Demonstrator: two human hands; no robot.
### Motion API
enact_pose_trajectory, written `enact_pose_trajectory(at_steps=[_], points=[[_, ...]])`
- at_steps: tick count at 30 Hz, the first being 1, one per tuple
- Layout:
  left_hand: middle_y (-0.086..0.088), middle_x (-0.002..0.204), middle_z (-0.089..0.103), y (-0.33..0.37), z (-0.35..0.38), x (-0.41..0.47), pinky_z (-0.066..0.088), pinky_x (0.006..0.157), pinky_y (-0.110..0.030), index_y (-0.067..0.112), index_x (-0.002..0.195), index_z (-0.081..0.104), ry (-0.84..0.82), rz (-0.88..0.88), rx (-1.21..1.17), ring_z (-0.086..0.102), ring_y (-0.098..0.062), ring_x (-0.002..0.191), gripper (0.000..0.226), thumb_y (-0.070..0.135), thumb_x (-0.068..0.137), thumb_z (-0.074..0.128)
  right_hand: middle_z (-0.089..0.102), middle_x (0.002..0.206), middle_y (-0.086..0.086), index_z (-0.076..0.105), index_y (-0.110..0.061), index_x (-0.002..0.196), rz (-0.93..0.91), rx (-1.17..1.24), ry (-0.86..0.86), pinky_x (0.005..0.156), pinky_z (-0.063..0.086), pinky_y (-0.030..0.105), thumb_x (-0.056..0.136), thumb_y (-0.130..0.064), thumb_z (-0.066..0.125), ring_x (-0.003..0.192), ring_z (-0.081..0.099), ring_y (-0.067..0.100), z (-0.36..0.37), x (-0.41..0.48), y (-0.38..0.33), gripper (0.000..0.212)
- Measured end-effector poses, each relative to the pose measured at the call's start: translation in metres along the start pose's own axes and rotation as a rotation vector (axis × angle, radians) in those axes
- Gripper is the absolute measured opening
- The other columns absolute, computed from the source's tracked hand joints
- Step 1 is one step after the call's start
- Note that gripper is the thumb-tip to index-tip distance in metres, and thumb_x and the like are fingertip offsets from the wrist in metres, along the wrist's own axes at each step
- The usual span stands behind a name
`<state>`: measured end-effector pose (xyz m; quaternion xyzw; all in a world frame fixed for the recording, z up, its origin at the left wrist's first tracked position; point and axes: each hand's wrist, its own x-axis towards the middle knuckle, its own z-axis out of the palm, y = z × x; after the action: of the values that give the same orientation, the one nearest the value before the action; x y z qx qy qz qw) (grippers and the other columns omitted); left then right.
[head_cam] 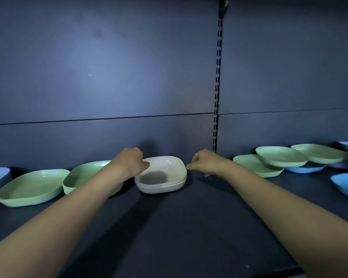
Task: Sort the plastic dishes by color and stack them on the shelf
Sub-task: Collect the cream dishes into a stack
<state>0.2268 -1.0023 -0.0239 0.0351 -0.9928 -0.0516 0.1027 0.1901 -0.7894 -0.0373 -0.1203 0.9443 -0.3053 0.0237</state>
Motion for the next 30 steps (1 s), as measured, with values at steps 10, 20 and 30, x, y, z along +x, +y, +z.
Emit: enact_pose_trajectory(at_steps=[10, 20, 30], points=[[-0.010, 0.117, 0.059, 0.081, -0.024, -0.069, 0.043, 0.084, -0.034, 0.012, 0.100, 0.058, 0.035, 0.083, 0.108, 0.054, -0.029, 0.109, 0.043, 0.045, 0.098, 0.030, 0.058, 0.121, 0.011, 0.054, -0.008, 0.115, -0.147, -0.753, 0.000, 0.081, 0.043, 0.033, 0.091, -0.042, 0.052, 0.110, 0.055, 0.029, -0.075, -0.101, 0.047, 0.042], [-0.014, 0.119, 0.060, 0.231, -0.009, -0.168, 0.046, 0.092, -0.038, 0.009, 0.108, 0.057, 0.053, 0.195, 0.176, 0.054, -0.031, 0.111, 0.042, 0.042, 0.097, 0.034, 0.055, 0.128, 0.006, 0.051, -0.013, 0.130, -0.106, -0.720, 0.092, 0.092, 0.043, 0.033, 0.088, -0.045, 0.054, 0.117, 0.051, 0.026, -0.153, -0.240, 0.164, 0.053], [-0.011, 0.115, 0.058, 0.379, -0.013, -0.221, 0.044, 0.078, -0.034, 0.009, 0.109, 0.058, 0.116, 0.278, 0.162, 0.055, -0.029, 0.105, 0.040, 0.039, 0.098, 0.033, 0.058, 0.121, 0.005, 0.054, -0.017, 0.125, 0.023, -0.705, 0.228, 0.079, 0.042, 0.028, 0.088, -0.044, 0.052, 0.109, 0.054, 0.023, -0.246, -0.334, 0.270, 0.046]])
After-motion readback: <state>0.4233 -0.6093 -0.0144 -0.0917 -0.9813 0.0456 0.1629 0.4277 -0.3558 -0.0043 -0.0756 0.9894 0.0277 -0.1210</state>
